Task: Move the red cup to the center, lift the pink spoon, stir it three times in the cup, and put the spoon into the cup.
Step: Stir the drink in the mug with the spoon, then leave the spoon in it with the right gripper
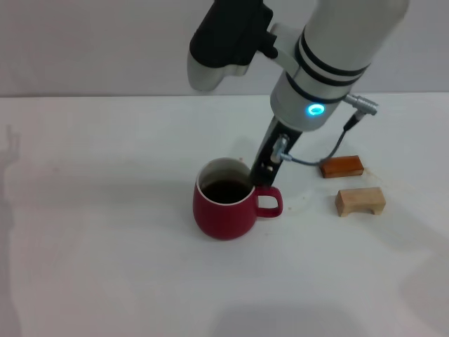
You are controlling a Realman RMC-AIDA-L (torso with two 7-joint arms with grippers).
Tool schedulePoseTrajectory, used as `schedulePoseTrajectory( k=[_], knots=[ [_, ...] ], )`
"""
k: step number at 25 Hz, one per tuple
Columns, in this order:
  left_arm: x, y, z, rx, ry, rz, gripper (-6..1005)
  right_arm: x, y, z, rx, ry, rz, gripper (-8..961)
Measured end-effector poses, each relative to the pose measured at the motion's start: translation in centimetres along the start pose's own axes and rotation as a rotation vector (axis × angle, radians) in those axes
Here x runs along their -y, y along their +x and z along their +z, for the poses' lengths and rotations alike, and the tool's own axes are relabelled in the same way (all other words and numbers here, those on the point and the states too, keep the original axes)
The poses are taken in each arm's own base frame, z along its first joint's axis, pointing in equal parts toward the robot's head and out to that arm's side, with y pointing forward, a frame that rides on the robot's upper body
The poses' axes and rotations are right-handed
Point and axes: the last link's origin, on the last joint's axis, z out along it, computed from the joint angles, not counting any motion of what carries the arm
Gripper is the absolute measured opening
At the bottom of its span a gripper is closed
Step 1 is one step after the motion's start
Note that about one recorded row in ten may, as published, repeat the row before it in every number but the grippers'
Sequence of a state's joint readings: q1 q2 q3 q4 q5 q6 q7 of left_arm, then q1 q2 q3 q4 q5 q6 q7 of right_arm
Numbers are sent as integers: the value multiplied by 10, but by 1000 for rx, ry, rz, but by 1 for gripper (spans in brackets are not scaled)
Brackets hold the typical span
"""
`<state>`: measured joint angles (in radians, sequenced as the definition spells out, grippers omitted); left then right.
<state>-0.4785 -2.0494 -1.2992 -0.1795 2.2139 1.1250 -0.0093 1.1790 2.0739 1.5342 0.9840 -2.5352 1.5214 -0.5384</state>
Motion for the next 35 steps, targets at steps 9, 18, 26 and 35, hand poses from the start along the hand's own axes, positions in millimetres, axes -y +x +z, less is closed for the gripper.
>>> schedulePoseTrajectory(
  k=[9, 18, 26, 35],
  knots=[
    [0, 1, 0, -5, -1, 0, 739, 0, -13, -1, 95, -19, 11, 149],
    [-1, 1, 0, -8, -4, 1, 738, 12, -3, 2, 26, 47, 41, 148],
    [-1, 3, 0, -18, -6, 2, 738, 2, -8, -4, 73, -41, 48, 146],
    [-1, 3, 0, -20, -6, 2, 738, 16, -6, 0, 67, 43, 73, 147]
  ],
)
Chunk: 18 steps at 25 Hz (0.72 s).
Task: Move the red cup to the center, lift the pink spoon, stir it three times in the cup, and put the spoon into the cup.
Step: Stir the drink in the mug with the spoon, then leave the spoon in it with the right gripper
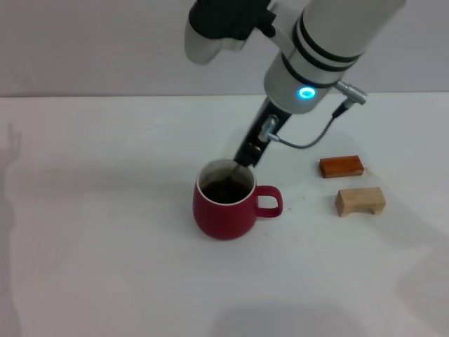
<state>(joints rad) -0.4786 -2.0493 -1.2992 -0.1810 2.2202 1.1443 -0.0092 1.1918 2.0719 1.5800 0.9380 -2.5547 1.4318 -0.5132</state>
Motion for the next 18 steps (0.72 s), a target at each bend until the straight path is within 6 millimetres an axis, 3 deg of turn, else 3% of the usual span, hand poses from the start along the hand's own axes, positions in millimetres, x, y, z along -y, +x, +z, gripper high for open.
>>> schedulePoseTrajectory(
  k=[7, 18],
  knots=[
    [0, 0, 0, 0, -1, 0, 738, -13, 1, 1, -4, -77, -17, 152],
    [2, 0, 0, -1, 3, 1, 738, -7, -5, 5, 79, -53, 21, 160]
  ],
)
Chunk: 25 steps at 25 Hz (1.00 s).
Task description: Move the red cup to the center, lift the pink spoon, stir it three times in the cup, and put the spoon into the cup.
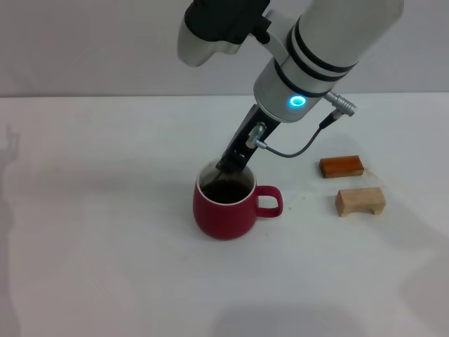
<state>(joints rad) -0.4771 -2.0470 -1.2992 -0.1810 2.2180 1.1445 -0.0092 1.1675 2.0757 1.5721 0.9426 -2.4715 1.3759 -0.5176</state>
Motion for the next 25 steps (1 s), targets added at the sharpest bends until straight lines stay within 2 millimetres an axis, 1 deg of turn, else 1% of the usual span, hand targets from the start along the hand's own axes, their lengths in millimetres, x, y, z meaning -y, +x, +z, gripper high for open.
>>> schedulePoseTrajectory(
  k=[6, 9, 13, 16, 20, 21, 22, 23, 25],
  knots=[
    [1, 1, 0, -5, 0, 2, 738, 0, -1, 1, 2, 6, -2, 164],
    [1, 1, 1, -8, -1, 2, 738, 0, -1, 2, 8, 10, -2, 377],
    [0, 1, 0, -9, -2, 3, 738, 5, -4, 2, 66, 38, 7, 411],
    [0, 1, 0, -9, -2, 2, 738, 13, -8, 2, 180, 101, 13, 419],
    [0, 1, -1, -8, 2, -1, 738, 26, -8, 0, 365, 221, 24, 418],
    [0, 1, -1, -8, 2, -1, 738, 29, -5, 1, 402, 250, 27, 418],
    [0, 1, -1, -8, 2, -1, 738, 38, 3, 3, 502, 349, 30, 418],
    [0, 1, -1, -7, 3, -2, 738, 38, 3, 3, 502, 349, 30, 418],
    [0, 0, -2, -6, 4, -2, 738, 48, 14, 4, 620, 470, 36, 418]
  ],
)
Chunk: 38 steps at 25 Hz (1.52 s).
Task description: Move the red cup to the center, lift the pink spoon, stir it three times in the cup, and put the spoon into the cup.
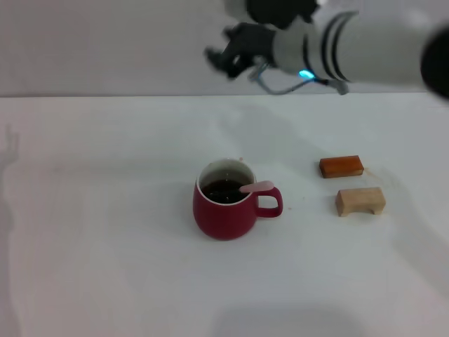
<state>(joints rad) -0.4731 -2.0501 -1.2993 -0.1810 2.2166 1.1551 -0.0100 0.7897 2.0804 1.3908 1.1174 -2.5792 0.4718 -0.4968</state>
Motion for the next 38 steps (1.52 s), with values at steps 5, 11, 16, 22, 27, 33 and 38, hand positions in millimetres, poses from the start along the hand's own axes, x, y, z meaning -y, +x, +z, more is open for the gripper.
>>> schedulePoseTrajectory(
  k=[5, 11, 16, 22, 27, 33, 38],
  knots=[
    [-1, -1, -1, 2, 2, -6, 738, 24, 39, -19, 283, 275, 71, 417],
    [-4, -2, -2, 8, -9, -5, 738, 44, 99, -65, 525, 593, 214, 416],
    [-5, -3, -3, 11, -12, -6, 738, 59, 154, -120, 594, 899, 363, 419],
    [-4, -4, -5, 13, -9, -7, 738, 62, 220, -172, 612, 1148, 544, 418],
    [-1, -5, -8, 18, -4, -19, 738, 63, 254, -193, 589, 1223, 599, 417],
    [5, -3, -13, -4, 8, -74, 738, 66, 265, -200, 544, 1233, 557, 416],
    [5, -4, -14, -4, 8, -70, 738, 73, 267, -199, 517, 1229, 507, 417]
  ],
)
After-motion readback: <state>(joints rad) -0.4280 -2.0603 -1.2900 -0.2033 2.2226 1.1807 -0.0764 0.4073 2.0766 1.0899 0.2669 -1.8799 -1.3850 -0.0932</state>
